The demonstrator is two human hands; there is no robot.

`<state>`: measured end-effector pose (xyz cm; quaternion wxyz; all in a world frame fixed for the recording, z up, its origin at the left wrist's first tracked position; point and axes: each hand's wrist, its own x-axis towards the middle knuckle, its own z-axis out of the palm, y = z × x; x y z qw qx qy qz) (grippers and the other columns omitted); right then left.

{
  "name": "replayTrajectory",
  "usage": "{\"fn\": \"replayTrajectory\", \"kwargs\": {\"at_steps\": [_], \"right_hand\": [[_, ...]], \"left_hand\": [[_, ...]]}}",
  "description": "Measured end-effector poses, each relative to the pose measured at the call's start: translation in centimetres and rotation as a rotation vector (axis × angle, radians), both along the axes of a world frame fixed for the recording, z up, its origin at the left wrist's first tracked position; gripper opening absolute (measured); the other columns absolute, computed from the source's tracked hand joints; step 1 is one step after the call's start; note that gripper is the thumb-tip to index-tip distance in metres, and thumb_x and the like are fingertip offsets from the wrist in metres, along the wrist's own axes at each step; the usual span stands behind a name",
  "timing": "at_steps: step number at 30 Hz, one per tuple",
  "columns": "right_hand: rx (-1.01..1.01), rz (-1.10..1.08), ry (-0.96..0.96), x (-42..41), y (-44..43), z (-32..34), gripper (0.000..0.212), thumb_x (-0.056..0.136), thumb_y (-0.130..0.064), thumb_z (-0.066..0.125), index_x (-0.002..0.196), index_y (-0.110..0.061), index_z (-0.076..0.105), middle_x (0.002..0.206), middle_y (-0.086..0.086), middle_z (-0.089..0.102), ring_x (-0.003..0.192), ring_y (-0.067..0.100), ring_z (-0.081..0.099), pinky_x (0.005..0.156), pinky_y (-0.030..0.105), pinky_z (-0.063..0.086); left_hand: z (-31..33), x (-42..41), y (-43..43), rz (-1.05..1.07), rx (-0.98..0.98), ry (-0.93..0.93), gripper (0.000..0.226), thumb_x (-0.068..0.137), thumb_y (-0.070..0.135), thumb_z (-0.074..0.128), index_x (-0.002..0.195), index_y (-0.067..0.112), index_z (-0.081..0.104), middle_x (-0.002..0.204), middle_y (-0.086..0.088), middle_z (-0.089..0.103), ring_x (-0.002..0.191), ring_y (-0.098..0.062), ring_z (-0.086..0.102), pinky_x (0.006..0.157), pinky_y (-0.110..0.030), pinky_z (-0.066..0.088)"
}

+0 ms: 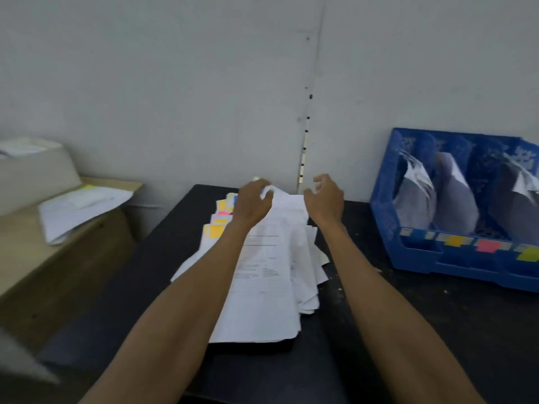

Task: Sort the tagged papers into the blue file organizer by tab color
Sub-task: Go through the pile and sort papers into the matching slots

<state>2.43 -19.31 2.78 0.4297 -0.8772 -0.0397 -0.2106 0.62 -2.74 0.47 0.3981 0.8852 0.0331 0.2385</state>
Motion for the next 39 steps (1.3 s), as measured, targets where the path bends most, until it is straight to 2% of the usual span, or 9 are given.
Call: {"fn": "replayTrajectory", "kwargs": {"at_steps": [5,10,12,16,21,27,31,36,39], "right_hand": [[-0.255,0.186,0.441,-2.1,5.1,-4.3,0.064,0.072,-0.045,0.08,0.12,-0.01,0.055,0.124,0.007,0.059,0.112,0.027,0.057,0.082,0.03,0.045],[-0.369,0.173,0.494,-3.5,7.1,-5.6,0.063,0.062,-0.042,0.088,0.101,-0.011,0.049,0.107,0.007,0.058,0.091,0.024,0.056,0.067,0.029,0.04],[-0.338,0.176,0.493,-3.4,7.4,-5.8,0.062,0.061,-0.039,0.089,0.096,-0.01,0.047,0.105,0.009,0.06,0.086,0.023,0.055,0.066,0.029,0.041],[-0.284,0.139,0.474,-3.3,7.2,-6.4,0.055,0.066,-0.03,0.088,0.107,-0.006,0.058,0.108,0.008,0.063,0.098,0.025,0.061,0.068,0.027,0.041],[-0.169,0.11,0.391,-3.1,6.6,-6.7,0.029,0.069,-0.015,0.084,0.094,-0.011,0.068,0.101,0.005,0.069,0.091,0.022,0.063,0.067,0.025,0.042],[-0.151,0.119,0.342,-2.8,6.4,-6.7,0.01,0.08,-0.017,0.075,0.086,-0.013,0.068,0.097,0.003,0.069,0.078,0.016,0.055,0.067,0.027,0.042],[-0.06,0.165,0.309,-2.6,6.4,-6.4,0.018,0.084,-0.021,0.071,0.098,-0.01,0.066,0.104,0.005,0.067,0.084,0.015,0.053,0.074,0.027,0.042],[0.135,0.275,0.505,-2.9,6.0,-6.2,0.058,0.074,-0.035,0.081,0.12,-0.009,0.058,0.114,-0.002,0.057,0.108,0.022,0.057,0.089,0.034,0.049],[0.272,0.339,0.657,-3.3,5.5,-6.1,0.05,0.074,-0.023,0.082,0.117,-0.009,0.062,0.118,0.006,0.065,0.101,0.027,0.064,0.078,0.038,0.055]], "left_hand": [[-5.1,-5.7,7.2,0.297,0.104,0.187,0.031,0.085,0.01,0.056,0.114,0.012,0.068,0.12,-0.008,0.061,0.11,-0.027,0.055,0.093,-0.037,0.045],[-7.6,-9.1,8.9,0.412,0.197,0.227,0.04,0.088,0.016,0.054,0.128,0.017,0.06,0.127,-0.008,0.055,0.117,-0.026,0.05,0.1,-0.04,0.039],[-8.1,-9.2,9.1,0.423,0.176,0.194,0.034,0.09,0.016,0.057,0.124,0.016,0.061,0.125,-0.008,0.056,0.115,-0.024,0.051,0.101,-0.037,0.04],[-8.5,-9.0,9.3,0.443,0.122,0.13,0.014,0.09,0.015,0.06,0.103,0.014,0.065,0.115,-0.007,0.06,0.104,-0.021,0.053,0.092,-0.032,0.042],[-8.7,-8.6,9.4,0.434,0.111,0.103,0.012,0.092,0.014,0.057,0.103,0.014,0.063,0.111,-0.004,0.063,0.102,-0.021,0.056,0.097,-0.036,0.038],[-8.7,-8.4,9.5,0.46,0.082,0.049,0.013,0.094,0.013,0.057,0.105,0.016,0.064,0.105,-0.002,0.068,0.096,-0.019,0.059,0.099,-0.035,0.035],[-8.4,-8.2,9.7,0.438,-0.002,-0.011,0.015,0.095,0.011,0.052,0.105,0.014,0.064,0.103,-0.005,0.066,0.094,-0.018,0.058,0.095,-0.037,0.046],[-7.6,-8.5,9.6,0.439,-0.11,-0.067,0.021,0.095,0.005,0.051,0.112,0.01,0.064,0.111,-0.009,0.061,0.1,-0.019,0.057,0.083,-0.02,0.042],[-7.0,-8.8,9.8,0.446,-0.202,-0.114,0.019,0.093,0.008,0.057,0.111,0.01,0.064,0.111,-0.011,0.06,0.095,-0.017,0.057,0.076,-0.014,0.041]]}}
